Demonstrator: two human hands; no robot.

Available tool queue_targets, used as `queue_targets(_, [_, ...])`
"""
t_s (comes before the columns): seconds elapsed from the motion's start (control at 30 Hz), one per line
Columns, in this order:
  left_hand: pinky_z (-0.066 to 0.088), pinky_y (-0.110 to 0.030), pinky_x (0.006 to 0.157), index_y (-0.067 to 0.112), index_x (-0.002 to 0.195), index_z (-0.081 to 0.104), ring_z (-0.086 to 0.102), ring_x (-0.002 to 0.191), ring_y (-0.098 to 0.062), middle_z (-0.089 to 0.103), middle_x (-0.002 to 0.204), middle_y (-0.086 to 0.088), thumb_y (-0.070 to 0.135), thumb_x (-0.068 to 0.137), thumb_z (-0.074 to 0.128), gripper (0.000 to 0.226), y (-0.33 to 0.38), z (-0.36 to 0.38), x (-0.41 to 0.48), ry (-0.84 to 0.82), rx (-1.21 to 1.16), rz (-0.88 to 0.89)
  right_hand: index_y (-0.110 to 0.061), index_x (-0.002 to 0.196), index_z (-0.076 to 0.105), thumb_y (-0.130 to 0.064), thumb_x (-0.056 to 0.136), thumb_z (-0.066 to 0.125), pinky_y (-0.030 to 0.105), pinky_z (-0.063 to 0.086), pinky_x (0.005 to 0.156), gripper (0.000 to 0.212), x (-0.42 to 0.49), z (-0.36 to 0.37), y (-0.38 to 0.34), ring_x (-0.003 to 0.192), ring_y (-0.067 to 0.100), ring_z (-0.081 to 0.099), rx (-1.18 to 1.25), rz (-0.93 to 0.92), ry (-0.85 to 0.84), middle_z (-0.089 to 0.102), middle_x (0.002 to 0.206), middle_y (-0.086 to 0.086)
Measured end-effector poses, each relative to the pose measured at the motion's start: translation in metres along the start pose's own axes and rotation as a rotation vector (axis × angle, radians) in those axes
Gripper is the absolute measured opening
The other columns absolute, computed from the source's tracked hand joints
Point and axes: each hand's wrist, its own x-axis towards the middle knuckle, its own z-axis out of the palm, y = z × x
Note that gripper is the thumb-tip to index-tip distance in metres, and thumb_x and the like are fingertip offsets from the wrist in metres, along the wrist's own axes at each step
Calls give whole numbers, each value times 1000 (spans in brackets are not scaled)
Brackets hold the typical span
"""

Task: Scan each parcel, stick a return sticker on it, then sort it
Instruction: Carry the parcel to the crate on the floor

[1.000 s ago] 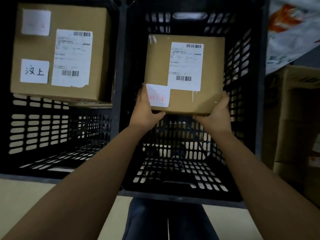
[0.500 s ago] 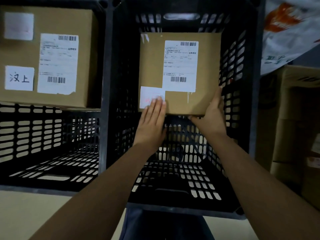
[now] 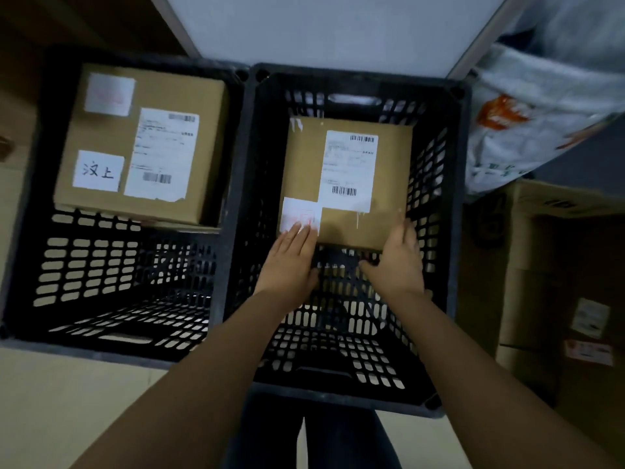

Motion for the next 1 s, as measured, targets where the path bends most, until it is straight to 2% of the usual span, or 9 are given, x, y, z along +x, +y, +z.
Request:
queue_targets(0.1, [1,-31,119,12,153,19,15,147,-21,26,157,-7,29,98,45,63,-1,-30,-29,106,-100,-34,-17,150,17,-24,81,75,44,37,111,90,-31,-20,-27,135,29,36,-34,-100,-35,20,154,10])
queue_targets(0.23, [13,-31,117,13,150,28,28,142,-23,36,151,-7,30,96,52,61,-15,-71,-80,213,-168,-78,-13,141,36,-29,88,68,38,43,104,64,-72,-41,-81,127,25,43,-136,-328,-74,35,144,5])
queue_targets(0.33, [31,-37,111,10,143,41,45,129,-26,51,138,-7,29,92,60,58,-42,-101,-126,337,-164,-106,-17,142,37,-31,90,64,33,41,103,60,-106,-50,-135,125,21,43,-226,-509,-57,40,138,3])
queue_targets(0.43, [46,-40,96,7,133,53,56,111,-27,61,119,-7,25,86,68,52,-80,-131,-177,496,-161,-124,-18,142,37,-32,91,64,33,41,103,60,-147,-48,-198,126,21,43,-248,-639,-27,42,138,2])
queue_targets(0.6, [51,-40,81,6,122,59,59,98,-30,63,106,-8,21,80,72,46,-171,-176,-280,712,-137,-219,-17,137,42,-31,88,67,35,41,102,57,-229,-13,-312,124,22,43,-243,-842,39,45,132,2])
queue_targets(0.7, [49,-39,74,8,117,61,59,90,-30,63,100,-7,27,80,63,42,-232,-201,-349,814,-91,-289,-17,135,43,-32,87,68,35,42,99,56,-281,21,-382,120,22,44,-227,-949,52,47,130,2])
queue_targets(0.83, [47,-39,77,11,119,60,57,92,-29,61,100,-5,28,80,63,42,-305,-233,-446,881,3,-413,-17,132,45,-33,87,67,32,40,97,53,-346,66,-473,119,22,45,-295,-1150,50,47,128,3])
queue_targets(0.93, [47,-38,79,13,119,59,57,93,-27,61,101,-4,36,81,50,45,-353,-254,-507,912,46,-522,-21,131,46,-37,86,67,30,37,99,53,-389,92,-539,120,19,44,-320,-1275,57,48,127,0])
queue_targets(1.0, [47,-38,81,13,119,59,57,96,-28,61,103,-4,34,82,53,43,-382,-269,-537,931,60,-573,-23,133,45,-39,86,65,29,35,101,53,-411,107,-581,121,17,44,-326,-1364,51,48,128,-2])
